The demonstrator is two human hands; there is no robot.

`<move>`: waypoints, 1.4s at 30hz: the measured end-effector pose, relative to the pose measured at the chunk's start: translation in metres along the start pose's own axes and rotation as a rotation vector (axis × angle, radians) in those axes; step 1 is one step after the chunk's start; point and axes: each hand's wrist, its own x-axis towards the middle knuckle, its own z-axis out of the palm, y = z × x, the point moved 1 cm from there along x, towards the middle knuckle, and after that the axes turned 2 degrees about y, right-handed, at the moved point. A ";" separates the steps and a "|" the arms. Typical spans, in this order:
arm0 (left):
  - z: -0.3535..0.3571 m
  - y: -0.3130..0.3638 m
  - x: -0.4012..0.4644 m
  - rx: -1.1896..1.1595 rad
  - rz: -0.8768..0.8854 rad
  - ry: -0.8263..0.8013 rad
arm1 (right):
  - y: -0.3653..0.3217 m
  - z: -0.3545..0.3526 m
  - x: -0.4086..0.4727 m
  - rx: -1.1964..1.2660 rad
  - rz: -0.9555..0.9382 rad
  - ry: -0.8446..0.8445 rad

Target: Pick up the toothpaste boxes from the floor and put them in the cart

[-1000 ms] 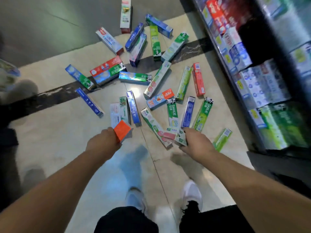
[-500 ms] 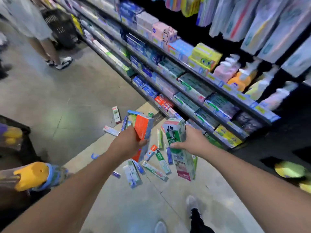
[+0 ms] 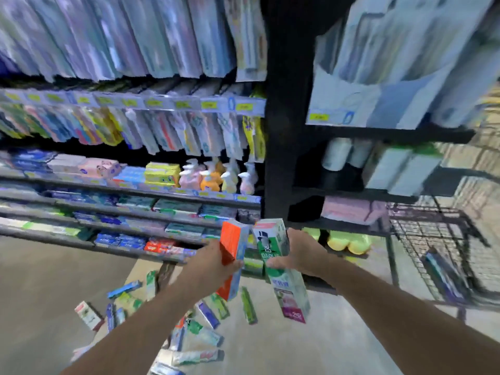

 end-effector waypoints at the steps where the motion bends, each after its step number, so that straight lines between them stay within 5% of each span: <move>1: 0.012 0.029 0.007 0.016 0.050 -0.022 | 0.023 -0.019 -0.013 0.006 0.032 0.031; 10: 0.156 0.302 0.032 0.037 0.404 -0.242 | 0.263 -0.175 -0.150 0.178 0.421 0.301; 18: 0.249 0.507 0.039 -0.037 0.565 -0.405 | 0.402 -0.283 -0.237 0.358 0.580 0.487; 30: 0.334 0.668 0.158 -0.103 0.556 -0.560 | 0.535 -0.394 -0.163 0.368 0.694 0.677; 42: 0.478 0.736 0.264 -0.185 0.279 -0.708 | 0.707 -0.416 -0.049 0.407 0.865 0.566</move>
